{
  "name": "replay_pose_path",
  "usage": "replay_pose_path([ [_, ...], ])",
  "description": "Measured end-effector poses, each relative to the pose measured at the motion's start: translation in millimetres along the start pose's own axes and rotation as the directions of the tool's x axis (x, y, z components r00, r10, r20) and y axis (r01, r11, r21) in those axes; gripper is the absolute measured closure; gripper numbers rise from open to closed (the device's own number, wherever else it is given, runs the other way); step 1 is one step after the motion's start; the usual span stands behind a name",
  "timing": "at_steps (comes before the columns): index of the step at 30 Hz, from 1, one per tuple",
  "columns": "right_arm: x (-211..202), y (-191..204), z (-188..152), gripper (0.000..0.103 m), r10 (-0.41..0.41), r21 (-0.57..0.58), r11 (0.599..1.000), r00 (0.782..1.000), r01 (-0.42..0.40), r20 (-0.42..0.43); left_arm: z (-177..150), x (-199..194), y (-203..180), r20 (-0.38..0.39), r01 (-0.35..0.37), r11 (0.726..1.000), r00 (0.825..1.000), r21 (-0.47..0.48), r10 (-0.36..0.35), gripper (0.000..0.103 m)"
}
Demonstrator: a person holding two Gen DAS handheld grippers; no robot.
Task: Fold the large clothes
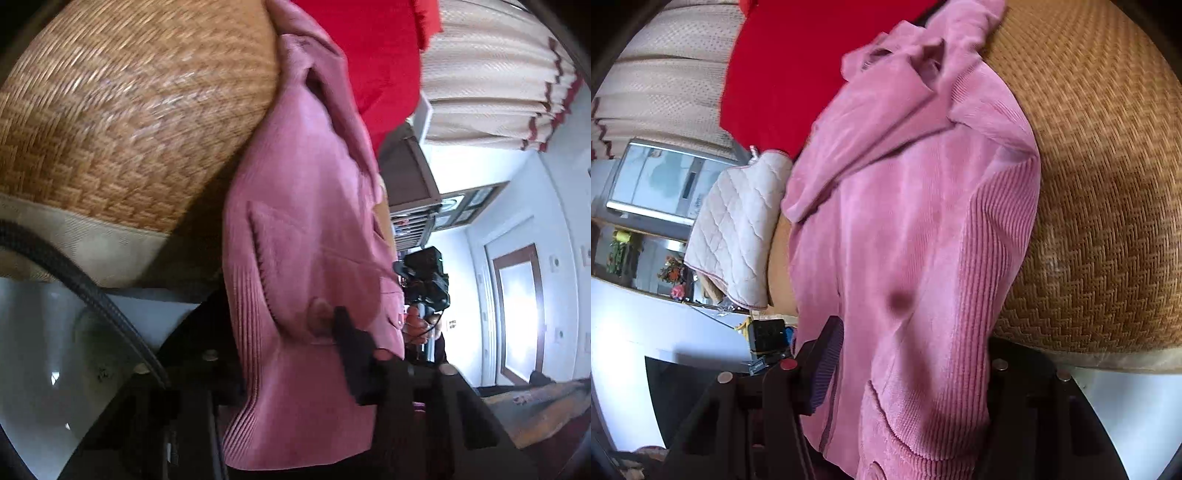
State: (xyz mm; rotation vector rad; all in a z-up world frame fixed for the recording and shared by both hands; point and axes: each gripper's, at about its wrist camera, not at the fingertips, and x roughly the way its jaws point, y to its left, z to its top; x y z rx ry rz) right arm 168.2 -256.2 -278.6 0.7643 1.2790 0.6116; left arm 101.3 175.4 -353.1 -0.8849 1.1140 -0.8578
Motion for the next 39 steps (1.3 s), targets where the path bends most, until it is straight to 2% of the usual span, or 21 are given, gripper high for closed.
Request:
replay_pose_path([
  [3, -1.8, 9.6, -2.6, 0.044, -0.012, -0.046, 0.999, 1.000, 0.012, 0.001, 0.2, -5.9, -10.1, 0.001, -0.006, 1.000, 1.000, 0.014, 0.006, 0.065],
  [4, -3.7, 17.4, -3.9, 0.058, -0.021, -0.075, 0.997, 1.000, 0.022, 0.008, 0.6, -6.9, -15.8, 0.009, -0.024, 0.999, 1.000, 0.031, 0.024, 0.067],
  [5, -4.3, 21.4, -4.8, 0.080, -0.039, -0.091, 0.995, 0.999, 0.040, 0.007, 1.6, -4.6, -20.3, 0.016, -0.040, 0.998, 0.999, 0.043, 0.039, 0.071],
  [6, -4.0, 24.9, -6.1, 0.085, -0.052, -0.100, 0.994, 0.999, 0.052, -0.001, 2.6, -5.8, -26.0, 0.026, -0.059, 0.996, 0.998, 0.061, 0.058, 0.086],
  [8, -5.5, 25.6, -8.8, 0.086, -0.074, -0.111, 0.991, 0.997, 0.073, -0.002, 4.9, -8.2, -34.6, 0.051, -0.066, 0.995, 0.997, 0.074, 0.063, 0.090],
  [11, -5.5, 25.3, -12.2, 0.086, -0.027, -0.096, 0.995, 0.999, 0.025, -0.024, 8.0, -14.8, -43.0, 0.075, -0.063, 0.994, 0.996, 0.090, 0.056, 0.090],
  [12, -5.4, 26.4, -13.3, 0.086, -0.016, -0.099, 0.995, 0.999, 0.013, -0.029, 9.6, -13.3, -44.0, 0.071, -0.075, 0.994, 0.995, 0.080, 0.070, 0.087],
  [13, -5.3, 25.9, -14.6, 0.085, -0.014, -0.106, 0.994, 0.999, 0.010, -0.040, 11.2, -11.3, -41.7, 0.054, -0.074, 0.996, 0.996, 0.056, 0.071, 0.074],
  [15, -0.2, 28.7, -18.4, 0.085, -0.040, -0.108, 0.994, 0.997, 0.033, -0.068, 12.5, -6.6, -38.6, 0.044, -0.083, 0.996, 0.996, 0.044, 0.081, 0.072],
  [18, 0.9, 34.7, -22.5, 0.085, -0.083, -0.137, 0.988, 0.994, 0.073, -0.070, 16.7, -1.1, -46.5, 0.058, -0.105, 0.992, 0.993, 0.075, 0.101, 0.093],
  [20, -7.1, 43.7, -18.3, 0.089, -0.076, -0.159, 0.985, 0.996, 0.068, -0.044, 26.7, -4.0, -65.4, 0.096, -0.117, 0.988, 0.990, 0.105, 0.107, 0.092],
  [23, -26.0, 57.4, -1.8, 0.093, -0.023, -0.187, 0.982, 0.999, 0.028, 0.029, 46.6, -12.5, -96.4, 0.151, -0.108, 0.981, 0.985, 0.162, 0.083, 0.092],
  [26, -41.6, 66.8, 23.9, 0.093, 0.044, -0.203, 0.979, 0.993, -0.021, 0.108, 84.7, -15.9, -131.7, 0.199, -0.134, 0.967, 0.976, 0.219, 0.090, 0.092],
  [29, -52.1, 67.9, 63.3, 0.093, 0.093, -0.180, 0.982, 0.976, -0.056, 0.199, 151.0, -6.7, -163.2, 0.223, -0.133, 0.960, 0.972, 0.246, 0.078, 0.092],
  [32, -59.7, 50.6, 115.6, 0.094, 0.145, -0.096, 0.988, 0.939, -0.121, 0.312, 216.7, 10.8, -180.6, 0.248, -0.168, 0.945, 0.964, 0.279, 0.098, 0.091],
  [33, -60.0, 38.4, 134.6, 0.093, 0.148, -0.045, 0.989, 0.924, -0.141, 0.352, 252.3, 23.3, -180.3, 0.256, -0.178, 0.948, 0.961, 0.263, 0.109, 0.090],
  [34, -58.8, 25.6, 149.5, 0.093, 0.155, 0.000, 0.986, 0.913, -0.167, 0.377, 278.5, 35.4, -176.5, 0.256, -0.189, 0.950, 0.959, 0.250, 0.123, 0.086],
  [35, -54.3, 5.0, 167.8, 0.093, 0.174, 0.067, 0.974, 0.900, -0.218, 0.399, 294.6, 43.8, -170.1, 0.254, -0.204, 0.951, 0.957, 0.233, 0.143, 0.085],
  [36, -48.7, -15.5, 181.5, 0.093, 0.199, 0.128, 0.954, 0.889, -0.273, 0.414, 324.1, 61.8, -153.6, 0.254, -0.239, 0.956, 0.948, 0.169, 0.192, 0.081],
  [37, -41.8, -38.4, 193.6, 0.089, 0.221, 0.195, 0.924, 0.875, -0.329, 0.431, 339.8, 71.9, -141.4, 0.253, -0.268, 0.955, 0.940, 0.124, 0.230, 0.077],
  [39, -26.1, -84.4, 206.1, 0.089, 0.227, 0.336, 0.851, 0.859, -0.404, 0.459, 365.2, 98.6, -106.1, 0.224, -0.342, 0.939, 0.918, 0.024, 0.328, 0.070],
])
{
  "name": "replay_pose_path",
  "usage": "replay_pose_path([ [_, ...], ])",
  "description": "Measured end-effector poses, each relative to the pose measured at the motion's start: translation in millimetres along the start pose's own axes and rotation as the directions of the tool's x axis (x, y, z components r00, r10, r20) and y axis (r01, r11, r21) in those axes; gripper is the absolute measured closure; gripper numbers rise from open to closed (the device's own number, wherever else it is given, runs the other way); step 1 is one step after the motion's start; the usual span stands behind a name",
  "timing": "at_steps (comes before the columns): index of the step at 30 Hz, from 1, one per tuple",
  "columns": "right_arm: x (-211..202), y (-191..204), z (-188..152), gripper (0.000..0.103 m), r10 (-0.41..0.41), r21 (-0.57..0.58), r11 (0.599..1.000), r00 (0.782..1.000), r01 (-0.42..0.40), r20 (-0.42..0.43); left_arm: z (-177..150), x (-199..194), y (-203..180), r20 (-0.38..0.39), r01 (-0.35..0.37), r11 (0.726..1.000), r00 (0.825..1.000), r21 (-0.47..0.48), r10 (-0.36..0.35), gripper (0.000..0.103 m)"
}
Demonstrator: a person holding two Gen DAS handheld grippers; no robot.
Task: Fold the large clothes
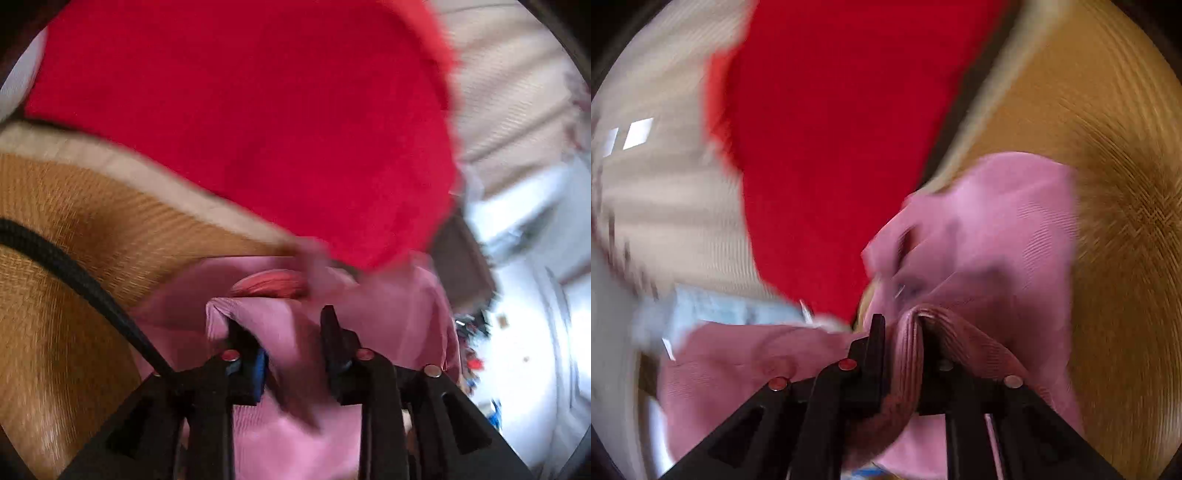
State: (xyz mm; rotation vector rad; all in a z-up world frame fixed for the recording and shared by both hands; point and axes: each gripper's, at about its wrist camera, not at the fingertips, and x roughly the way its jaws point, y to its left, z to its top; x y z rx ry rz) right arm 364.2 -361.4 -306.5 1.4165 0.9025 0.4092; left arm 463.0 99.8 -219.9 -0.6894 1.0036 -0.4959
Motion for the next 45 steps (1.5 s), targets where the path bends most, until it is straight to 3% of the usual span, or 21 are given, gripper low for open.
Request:
replay_pose_path([
  [3, -3.0, -19.2, 8.6, 0.088, 0.079, 0.046, 0.996, 0.997, -0.078, -0.004, -1.1, 24.0, 29.1, -0.026, -0.004, 0.996, 1.000, -0.088, 0.002, 0.067],
  [5, -13.1, -11.2, 7.7, 0.087, 0.035, -0.022, 0.999, 0.999, -0.035, 0.000, -3.3, 19.1, 44.1, 0.025, 0.082, 0.986, 0.997, -0.143, -0.079, 0.063],
  [7, -21.1, -4.0, 7.1, 0.086, 0.008, -0.061, 0.998, 1.000, -0.007, 0.007, -6.0, 1.6, 52.7, 0.137, 0.138, 0.975, 0.984, -0.175, -0.114, 0.038],
  [9, -29.0, 11.8, 1.5, 0.086, -0.076, -0.142, 0.986, 0.996, 0.081, 0.042, -13.3, -20.8, 54.9, 0.270, 0.139, 0.974, 0.959, -0.177, -0.087, 0.025],
  [10, -37.6, 22.7, -3.9, 0.085, -0.087, -0.185, 0.977, 0.992, 0.103, 0.089, -16.0, -29.9, 52.3, 0.301, 0.130, 0.977, 0.951, -0.167, -0.075, 0.025],
  [12, -43.0, 30.8, -9.1, 0.077, -0.090, -0.214, 0.970, 0.988, 0.115, 0.124, -20.5, -33.8, 39.6, 0.247, 0.065, 0.991, 0.968, -0.118, -0.034, 0.025],
  [13, -57.8, 49.7, -21.4, 0.052, -0.090, -0.283, 0.948, 0.973, 0.149, 0.212, -25.6, -32.9, 29.3, 0.221, 0.047, 0.996, 0.975, -0.073, -0.030, 0.025],
  [14, -59.5, 62.3, -32.9, 0.018, -0.083, -0.317, 0.934, 0.965, 0.163, 0.250, -30.9, -28.3, 17.9, 0.202, 0.040, 0.999, 0.979, -0.038, -0.031, 0.025],
  [15, -59.9, 73.9, -44.4, 0.015, -0.073, -0.376, 0.910, 0.960, 0.174, 0.269, -38.9, -25.2, 6.2, 0.168, 0.027, 0.999, 0.985, 0.017, -0.030, 0.025],
  [18, -27.9, 103.1, -78.4, 0.023, -0.207, -0.549, 0.792, 0.964, 0.266, 0.167, -57.7, -2.1, -23.1, 0.086, -0.040, 0.990, 0.996, 0.136, 0.028, 0.025],
  [20, -0.9, 109.5, -89.3, 0.039, -0.271, -0.611, 0.743, 0.958, 0.273, 0.098, -70.3, 13.3, -26.3, 0.052, -0.058, 0.986, 0.997, 0.156, 0.050, 0.025],
  [23, 48.8, 115.9, -94.1, 0.065, -0.396, -0.693, 0.643, 0.916, 0.324, 0.061, -76.6, 28.8, -26.3, 0.024, -0.123, 0.976, 0.992, 0.180, 0.120, 0.025],
  [25, 71.1, 121.6, -72.8, 0.065, -0.439, -0.683, 0.606, 0.887, 0.408, 0.140, -75.4, 33.5, -28.6, 0.028, -0.134, 0.972, 0.991, 0.194, 0.131, 0.025],
  [27, 68.2, 116.1, -35.3, 0.066, -0.475, -0.578, 0.623, 0.842, 0.527, 0.256, -74.3, 45.0, -35.5, 0.038, -0.174, 0.962, 0.985, 0.209, 0.170, 0.025],
  [29, 40.2, 102.2, -5.1, 0.069, -0.466, -0.409, 0.717, 0.824, 0.565, 0.321, -73.8, 39.1, -35.2, 0.051, -0.202, 0.956, 0.979, 0.213, 0.196, 0.025],
  [31, 9.7, 98.2, -0.4, 0.078, -0.446, -0.306, 0.761, 0.804, 0.572, 0.393, -72.5, 33.2, -34.6, 0.064, -0.208, 0.955, 0.978, 0.211, 0.199, 0.025],
  [34, -23.7, 102.6, -19.0, 0.073, -0.431, -0.299, 0.740, 0.766, 0.602, 0.477, -79.8, 12.1, -16.9, 0.075, -0.213, 0.956, 0.977, 0.201, 0.202, 0.025],
  [37, -38.1, 106.1, -46.6, 0.073, -0.376, -0.380, 0.750, 0.821, 0.542, 0.430, -95.3, -5.0, -22.8, 0.090, -0.188, 0.957, 0.981, 0.220, 0.172, 0.025],
  [41, -27.8, 106.5, -97.1, 0.073, -0.377, -0.552, 0.663, 0.863, 0.505, 0.337, -116.4, -18.8, -37.2, 0.124, -0.214, 0.924, 0.975, 0.317, 0.183, 0.024],
  [43, -19.7, 98.2, -110.3, 0.073, -0.412, -0.571, 0.647, 0.862, 0.505, 0.296, -108.2, 3.2, -36.9, 0.097, -0.299, 0.897, 0.954, 0.326, 0.283, 0.024],
  [45, -2.0, 74.0, -108.5, 0.073, -0.509, -0.548, 0.637, 0.829, 0.543, 0.231, -106.8, 21.9, -22.8, 0.025, -0.359, 0.882, 0.929, 0.306, 0.369, 0.022],
])
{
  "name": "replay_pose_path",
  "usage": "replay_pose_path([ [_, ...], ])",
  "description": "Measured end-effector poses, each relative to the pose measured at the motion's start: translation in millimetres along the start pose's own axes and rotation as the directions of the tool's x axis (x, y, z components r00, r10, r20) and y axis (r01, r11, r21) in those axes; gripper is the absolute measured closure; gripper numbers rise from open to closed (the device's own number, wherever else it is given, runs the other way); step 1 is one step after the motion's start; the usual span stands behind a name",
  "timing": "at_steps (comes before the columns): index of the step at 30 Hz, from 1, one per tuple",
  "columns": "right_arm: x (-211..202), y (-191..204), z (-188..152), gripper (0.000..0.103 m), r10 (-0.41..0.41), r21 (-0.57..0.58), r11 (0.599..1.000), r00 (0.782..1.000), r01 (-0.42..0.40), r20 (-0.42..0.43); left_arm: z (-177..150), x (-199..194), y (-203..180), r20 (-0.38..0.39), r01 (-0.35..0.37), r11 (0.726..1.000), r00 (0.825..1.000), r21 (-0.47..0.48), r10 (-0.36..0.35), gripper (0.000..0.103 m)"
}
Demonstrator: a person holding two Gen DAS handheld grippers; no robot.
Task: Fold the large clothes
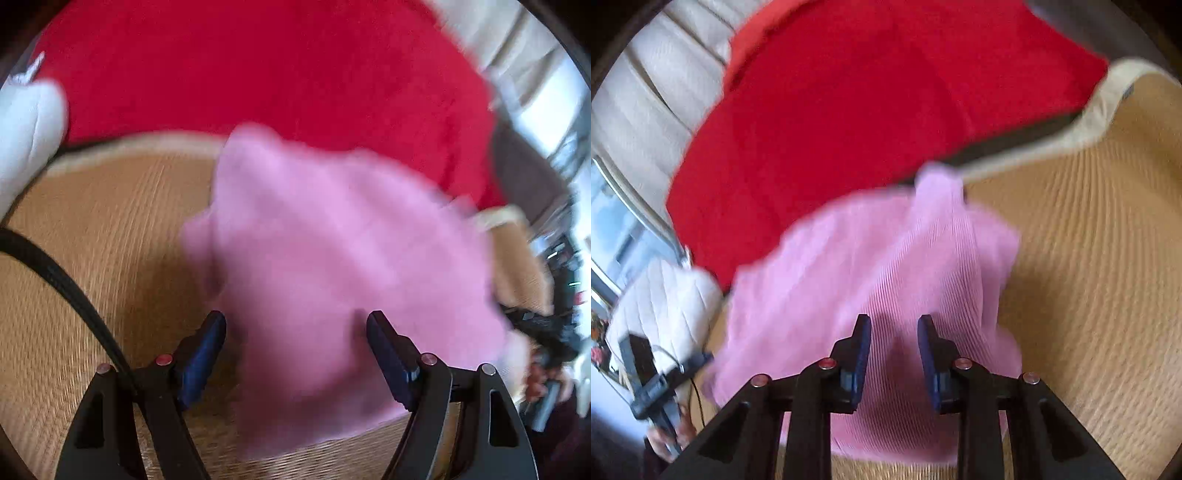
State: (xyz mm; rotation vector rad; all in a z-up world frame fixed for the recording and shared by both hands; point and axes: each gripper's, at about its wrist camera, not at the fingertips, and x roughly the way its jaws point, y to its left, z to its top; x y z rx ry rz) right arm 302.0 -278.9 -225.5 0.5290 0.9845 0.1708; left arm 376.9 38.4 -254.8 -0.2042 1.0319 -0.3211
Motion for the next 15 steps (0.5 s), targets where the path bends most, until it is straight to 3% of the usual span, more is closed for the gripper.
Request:
replay_pose_path([
  [2, -3.1, -1.6, -5.0, 0.074, 0.009, 0.022, 1.000, 1.000, -0.009, 0.014, -3.7, 7.5, 8.1, -0.039, 0.015, 0.998, 0.999, -0.054, -0.017, 0.022],
  [6, -28.8, -5.9, -2.2, 0.072, 0.089, 0.076, 0.993, 0.996, -0.087, -0.016, -11.6, -22.9, 10.7, 0.019, 0.016, 0.999, 1.000, -0.038, -0.015, 0.022],
  [7, -35.8, -8.1, -4.5, 0.065, 0.106, 0.089, 0.990, 0.994, -0.105, -0.010, -14.5, -30.2, 10.5, 0.029, 0.034, 0.998, 0.999, -0.045, -0.032, 0.022],
  [8, -44.9, -13.2, -8.5, 0.042, 0.121, 0.113, 0.986, 0.993, -0.121, 0.002, -19.0, -39.8, 14.7, 0.034, 0.051, 0.997, 0.998, -0.051, -0.049, 0.022],
  [10, -62.2, -22.0, -16.4, 0.023, 0.163, 0.162, 0.972, 0.985, -0.170, 0.058, -28.1, -53.4, 20.0, 0.048, 0.101, 0.992, 0.994, -0.081, -0.097, 0.022],
  [15, -79.0, -50.8, -36.4, 0.023, 0.234, 0.247, 0.936, 0.967, -0.251, 0.096, -61.5, -74.5, 47.9, 0.089, 0.177, 0.953, 0.983, -0.244, -0.160, 0.022],
])
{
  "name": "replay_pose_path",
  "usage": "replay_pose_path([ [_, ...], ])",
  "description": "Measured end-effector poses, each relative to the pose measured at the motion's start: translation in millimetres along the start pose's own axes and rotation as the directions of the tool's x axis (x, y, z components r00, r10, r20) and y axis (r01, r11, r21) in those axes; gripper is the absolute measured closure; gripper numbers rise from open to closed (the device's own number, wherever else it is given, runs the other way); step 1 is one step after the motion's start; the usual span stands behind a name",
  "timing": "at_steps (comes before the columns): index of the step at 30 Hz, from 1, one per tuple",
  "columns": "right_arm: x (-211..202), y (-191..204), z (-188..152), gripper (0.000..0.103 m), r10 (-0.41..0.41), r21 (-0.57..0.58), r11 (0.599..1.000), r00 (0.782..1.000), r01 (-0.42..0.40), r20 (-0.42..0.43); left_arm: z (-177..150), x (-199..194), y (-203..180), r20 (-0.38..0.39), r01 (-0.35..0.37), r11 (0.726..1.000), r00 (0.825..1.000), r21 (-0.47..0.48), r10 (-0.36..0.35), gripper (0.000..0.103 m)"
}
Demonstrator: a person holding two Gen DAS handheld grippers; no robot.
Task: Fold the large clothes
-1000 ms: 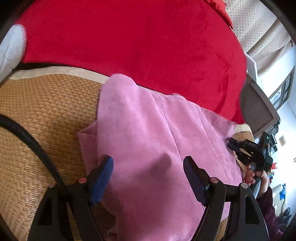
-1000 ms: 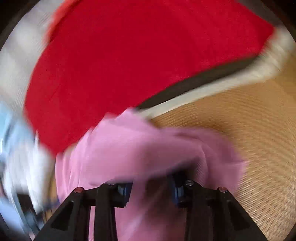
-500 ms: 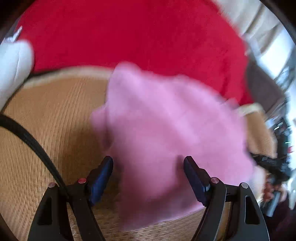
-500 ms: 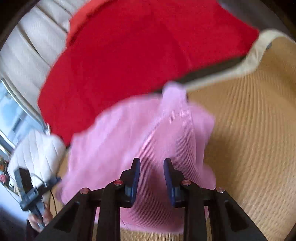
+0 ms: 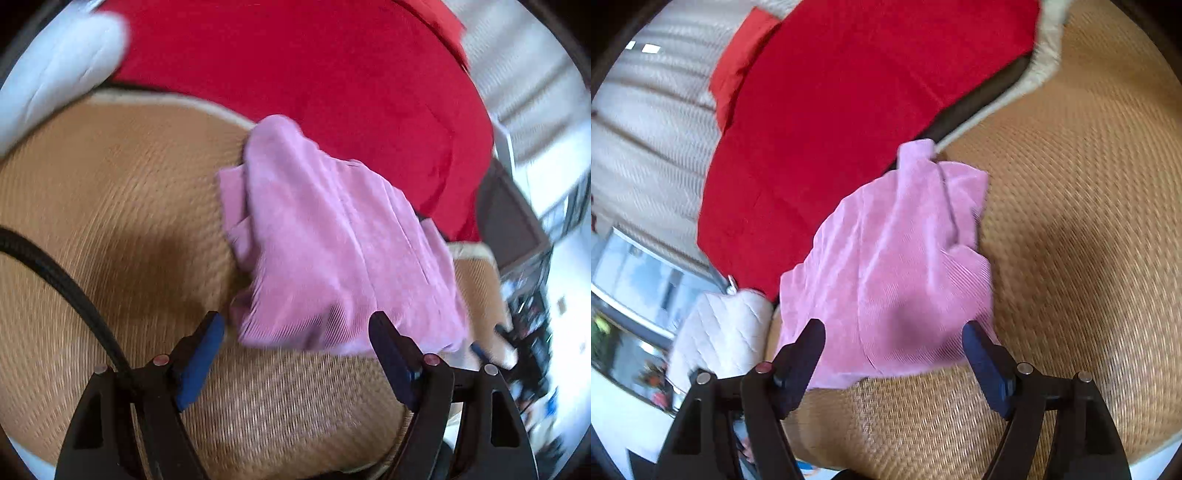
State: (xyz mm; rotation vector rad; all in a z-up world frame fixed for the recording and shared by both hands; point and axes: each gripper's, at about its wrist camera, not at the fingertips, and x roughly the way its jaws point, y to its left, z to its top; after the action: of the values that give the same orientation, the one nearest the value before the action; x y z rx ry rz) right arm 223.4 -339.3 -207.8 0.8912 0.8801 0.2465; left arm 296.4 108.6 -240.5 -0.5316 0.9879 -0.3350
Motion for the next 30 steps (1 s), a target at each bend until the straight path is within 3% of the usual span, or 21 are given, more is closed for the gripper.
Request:
replay_pose_path([
  [3, -8.7, -1.9, -1.9, 0.024, -0.002, -0.044, 0.999, 1.000, 0.003, 0.029, -12.5, -12.1, 12.7, 0.014, 0.041, 0.997, 0.999, -0.068, -0.040, 0.022],
  [8, 18.9, 17.0, 3.5, 0.039, -0.013, -0.107, 0.994, 1.000, 0.015, 0.017, -8.2, -11.7, 7.6, 0.035, -0.013, 0.995, 0.999, -0.099, 0.016, 0.022],
  [12, 43.9, 17.5, -1.7, 0.042, -0.064, -0.151, 0.987, 0.998, 0.062, -0.006, 0.7, -5.5, -19.5, 0.109, -0.124, 0.992, 0.987, 0.021, 0.121, 0.022],
  [14, 59.0, 11.7, -7.3, 0.049, -0.107, -0.137, 0.985, 0.993, 0.100, -0.041, 5.2, 9.0, -24.4, 0.081, -0.186, 0.981, 0.980, 0.063, 0.181, 0.022],
  [15, 60.0, 10.1, -7.5, 0.050, -0.113, -0.140, 0.984, 0.993, 0.107, -0.038, 8.3, 23.1, -21.7, 0.028, -0.230, 0.971, 0.973, 0.068, 0.229, 0.022],
  [17, 56.0, 11.2, -5.0, 0.054, -0.107, -0.132, 0.986, 0.993, 0.100, -0.044, 10.4, 38.7, -16.9, -0.038, -0.239, 0.969, 0.970, 0.057, 0.241, 0.021],
  [21, 36.4, 10.4, -1.7, 0.053, -0.056, -0.103, 0.993, 0.997, 0.050, -0.057, 14.4, 29.2, -20.1, -0.027, -0.252, 0.964, 0.967, 0.085, 0.255, 0.021],
  [25, 19.7, 19.7, -3.1, 0.053, -0.017, -0.139, 0.990, 0.999, 0.011, -0.046, 10.9, 6.9, -18.6, -0.033, -0.204, 0.978, 0.978, 0.040, 0.205, 0.021],
  [27, 15.5, 18.7, -2.4, 0.053, 0.016, -0.097, 0.995, 0.998, -0.022, -0.058, 1.0, -3.7, -15.9, -0.054, -0.127, 0.992, 0.991, -0.017, 0.126, 0.021],
  [29, 8.5, 11.0, -5.3, 0.053, 0.099, -0.015, 0.995, 0.990, -0.101, -0.104, -7.5, -10.9, -14.1, -0.061, -0.063, 0.996, 0.996, -0.057, 0.059, 0.021],
  [30, 6.1, 6.8, -8.2, 0.052, 0.096, 0.001, 0.995, 0.989, -0.096, -0.111, -10.9, -14.2, -10.8, -0.058, -0.025, 0.995, 0.998, -0.095, 0.020, 0.021],
])
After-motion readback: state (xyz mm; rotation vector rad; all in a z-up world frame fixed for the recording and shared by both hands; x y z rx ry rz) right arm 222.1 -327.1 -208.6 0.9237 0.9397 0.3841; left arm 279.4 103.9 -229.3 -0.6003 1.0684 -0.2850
